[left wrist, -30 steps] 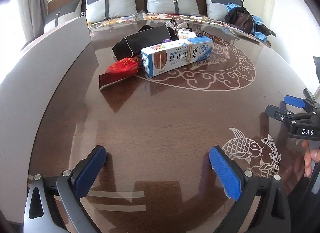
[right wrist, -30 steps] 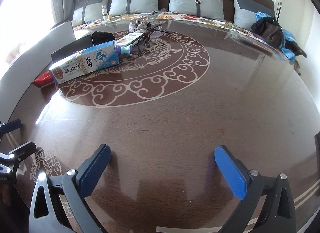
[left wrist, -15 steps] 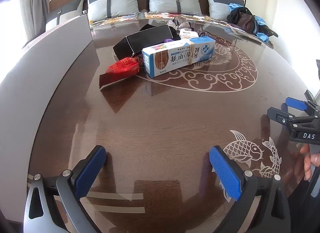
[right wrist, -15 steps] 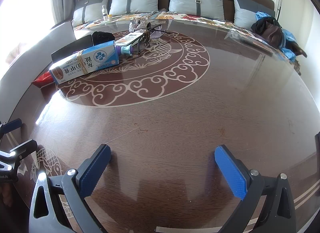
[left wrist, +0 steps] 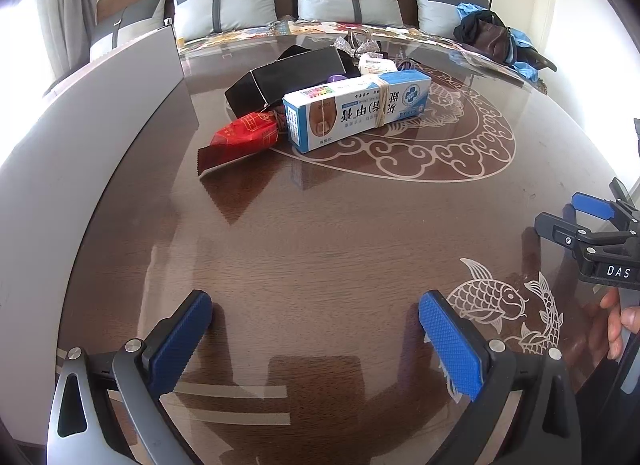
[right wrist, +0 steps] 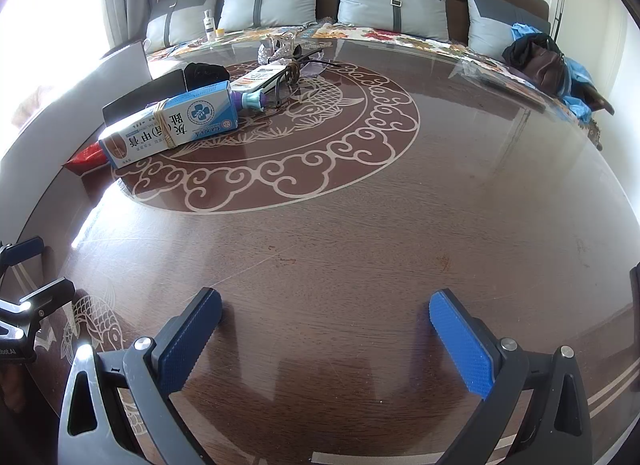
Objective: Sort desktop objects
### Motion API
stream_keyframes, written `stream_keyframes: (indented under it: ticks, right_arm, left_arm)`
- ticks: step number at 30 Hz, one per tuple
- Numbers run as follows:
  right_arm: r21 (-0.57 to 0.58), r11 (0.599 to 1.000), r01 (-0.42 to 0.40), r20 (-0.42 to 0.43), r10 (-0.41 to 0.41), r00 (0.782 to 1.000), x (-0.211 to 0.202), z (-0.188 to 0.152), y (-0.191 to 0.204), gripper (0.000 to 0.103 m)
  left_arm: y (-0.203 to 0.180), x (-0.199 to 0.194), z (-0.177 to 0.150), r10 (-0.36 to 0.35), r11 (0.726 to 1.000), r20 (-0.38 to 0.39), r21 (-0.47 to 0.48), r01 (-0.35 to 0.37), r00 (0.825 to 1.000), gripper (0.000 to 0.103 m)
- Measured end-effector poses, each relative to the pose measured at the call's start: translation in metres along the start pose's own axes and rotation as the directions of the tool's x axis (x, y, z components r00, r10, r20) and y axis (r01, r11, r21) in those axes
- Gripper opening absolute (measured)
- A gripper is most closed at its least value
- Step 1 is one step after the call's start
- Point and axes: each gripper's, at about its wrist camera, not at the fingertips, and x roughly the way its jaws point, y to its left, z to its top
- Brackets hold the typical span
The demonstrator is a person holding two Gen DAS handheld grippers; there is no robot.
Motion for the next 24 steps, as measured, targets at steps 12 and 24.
stream_keyframes:
  ticks: [12, 24]
  right_arm:
    - [0.0, 1.0, 0.0, 0.0, 0.0, 1.0, 0.0002, 0.0002, 0.0, 0.103]
    - [0.0, 1.0, 0.0, 0.0, 0.0, 1.0, 0.0003, 0.0003, -0.0002, 0.103]
  left_arm:
    - [-0.0001, -0.0002, 0.0, 0.001, 1.0, 0.001, 0.0, -0.001, 1.0, 0.103]
    - [-0.0001, -0.0002, 0.0005, 0.001, 1.0, -0.006, 0.0, -0.001, 1.0, 0.103]
